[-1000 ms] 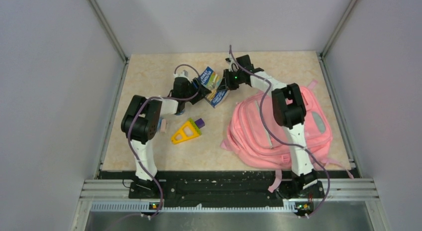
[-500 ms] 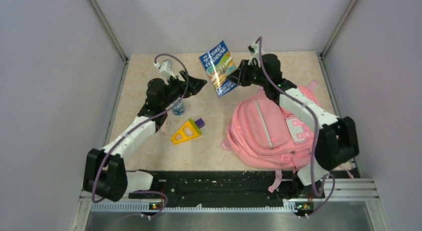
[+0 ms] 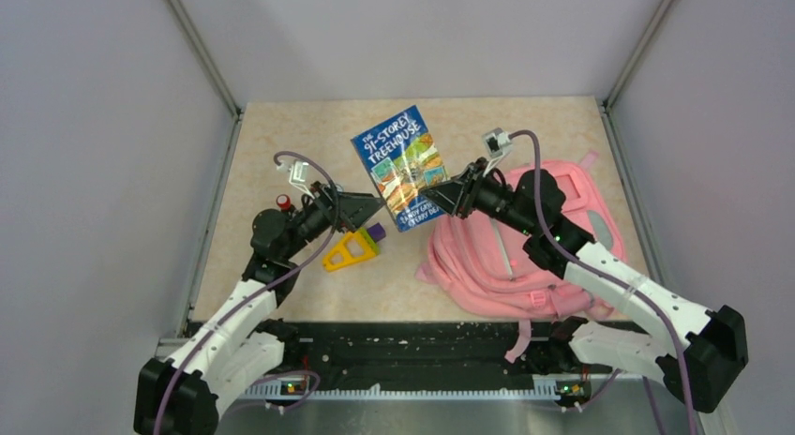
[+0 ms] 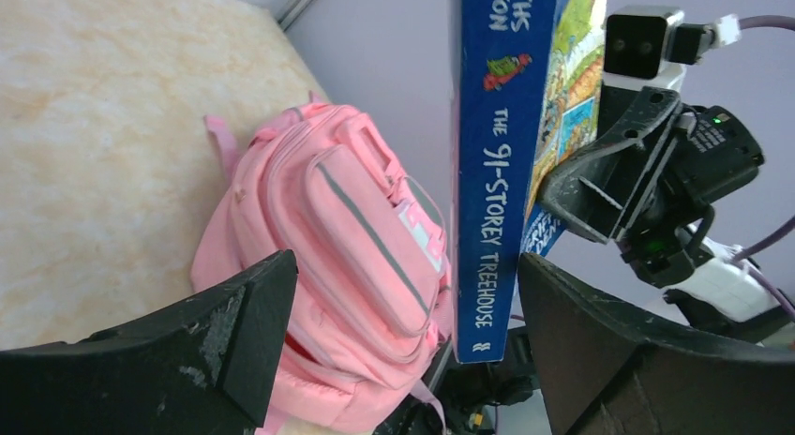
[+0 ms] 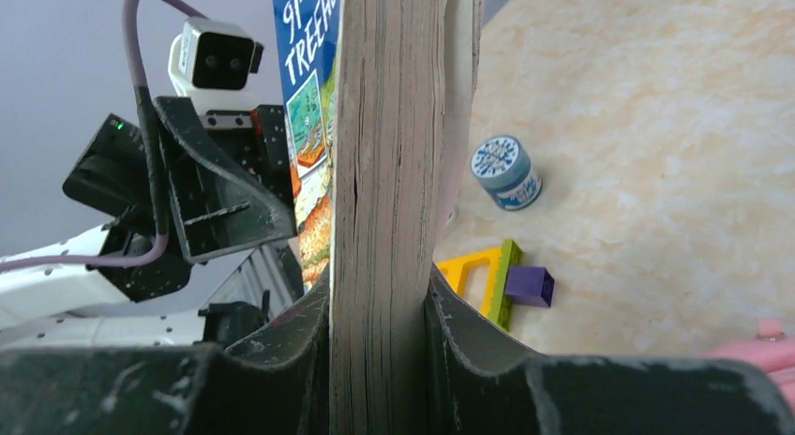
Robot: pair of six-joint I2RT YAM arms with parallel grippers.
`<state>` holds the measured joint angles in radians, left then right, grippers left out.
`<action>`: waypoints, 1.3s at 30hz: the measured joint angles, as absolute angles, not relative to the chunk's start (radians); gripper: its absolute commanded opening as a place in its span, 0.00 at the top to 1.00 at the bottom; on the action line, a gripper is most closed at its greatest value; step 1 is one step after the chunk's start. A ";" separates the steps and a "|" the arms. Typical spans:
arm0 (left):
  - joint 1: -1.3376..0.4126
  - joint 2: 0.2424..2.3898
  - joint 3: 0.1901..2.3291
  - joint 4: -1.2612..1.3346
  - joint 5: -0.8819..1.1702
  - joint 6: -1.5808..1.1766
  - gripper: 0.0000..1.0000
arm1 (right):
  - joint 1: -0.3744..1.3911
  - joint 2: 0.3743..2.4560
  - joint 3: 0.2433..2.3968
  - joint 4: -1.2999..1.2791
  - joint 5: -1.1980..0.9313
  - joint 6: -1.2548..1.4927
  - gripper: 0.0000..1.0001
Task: Pack the student bag
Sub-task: Pick up the book from the center of the board.
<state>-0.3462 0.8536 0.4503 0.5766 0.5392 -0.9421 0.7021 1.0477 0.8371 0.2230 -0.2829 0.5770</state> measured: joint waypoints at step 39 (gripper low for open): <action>-0.414 0.652 0.476 -0.006 0.139 -0.761 1.00 | 0.999 0.973 0.720 -0.245 0.278 0.321 0.26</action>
